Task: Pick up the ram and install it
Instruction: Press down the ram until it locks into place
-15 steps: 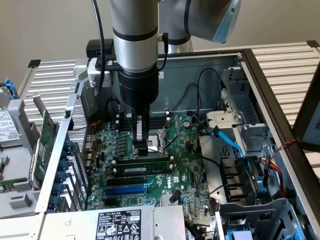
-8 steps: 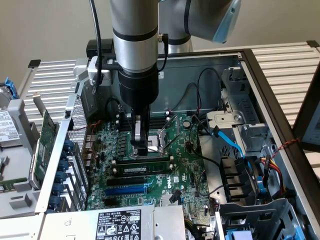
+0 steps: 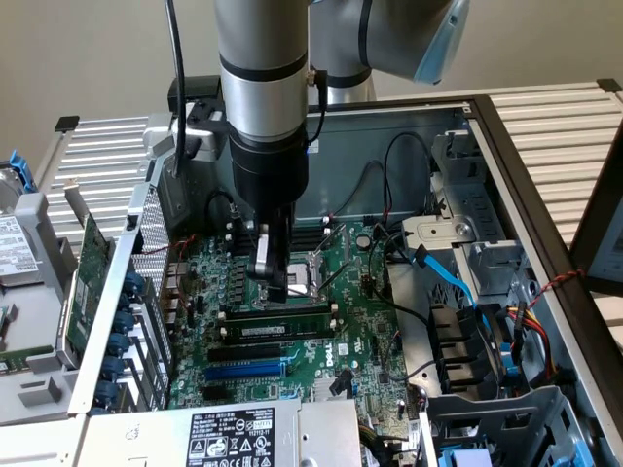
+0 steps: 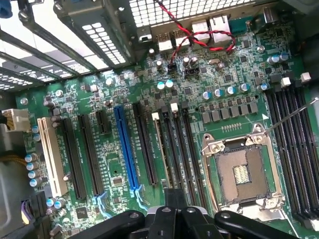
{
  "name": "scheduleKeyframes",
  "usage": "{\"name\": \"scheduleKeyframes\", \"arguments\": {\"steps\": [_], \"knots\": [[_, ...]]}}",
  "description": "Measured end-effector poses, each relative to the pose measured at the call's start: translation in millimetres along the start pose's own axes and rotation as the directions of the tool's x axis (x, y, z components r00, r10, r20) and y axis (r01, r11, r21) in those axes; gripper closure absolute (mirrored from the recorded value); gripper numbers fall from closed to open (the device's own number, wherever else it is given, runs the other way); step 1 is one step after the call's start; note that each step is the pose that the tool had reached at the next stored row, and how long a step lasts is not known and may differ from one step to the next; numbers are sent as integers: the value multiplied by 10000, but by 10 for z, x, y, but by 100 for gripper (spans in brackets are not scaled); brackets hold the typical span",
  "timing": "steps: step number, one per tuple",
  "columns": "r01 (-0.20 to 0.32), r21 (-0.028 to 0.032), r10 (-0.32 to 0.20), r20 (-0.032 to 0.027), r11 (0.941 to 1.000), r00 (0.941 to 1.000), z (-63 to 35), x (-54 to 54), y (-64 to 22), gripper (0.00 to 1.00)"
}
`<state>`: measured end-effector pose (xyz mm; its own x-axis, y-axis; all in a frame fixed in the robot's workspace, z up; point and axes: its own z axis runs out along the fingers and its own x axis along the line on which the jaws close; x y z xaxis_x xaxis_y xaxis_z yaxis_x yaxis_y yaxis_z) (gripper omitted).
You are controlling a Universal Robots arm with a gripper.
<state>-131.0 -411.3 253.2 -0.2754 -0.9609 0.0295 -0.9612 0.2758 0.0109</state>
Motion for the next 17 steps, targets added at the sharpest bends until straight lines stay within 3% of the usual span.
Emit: {"name": "scheduleKeyframes", "arguments": {"steps": [6, 9, 13, 17], "knots": [[-827, -28, 827, -9, 9966, 9966, -1, 1, 1, 89], [-1281, -41, 1281, -4, 9918, 9918, 0, 0, 0, 89], [-1902, -60, 1902, 0, 9817, 9817, 0, 0, 0, 89], [-2532, -81, 2533, 3, 9674, 9674, 0, 0, 0, 89]]}}
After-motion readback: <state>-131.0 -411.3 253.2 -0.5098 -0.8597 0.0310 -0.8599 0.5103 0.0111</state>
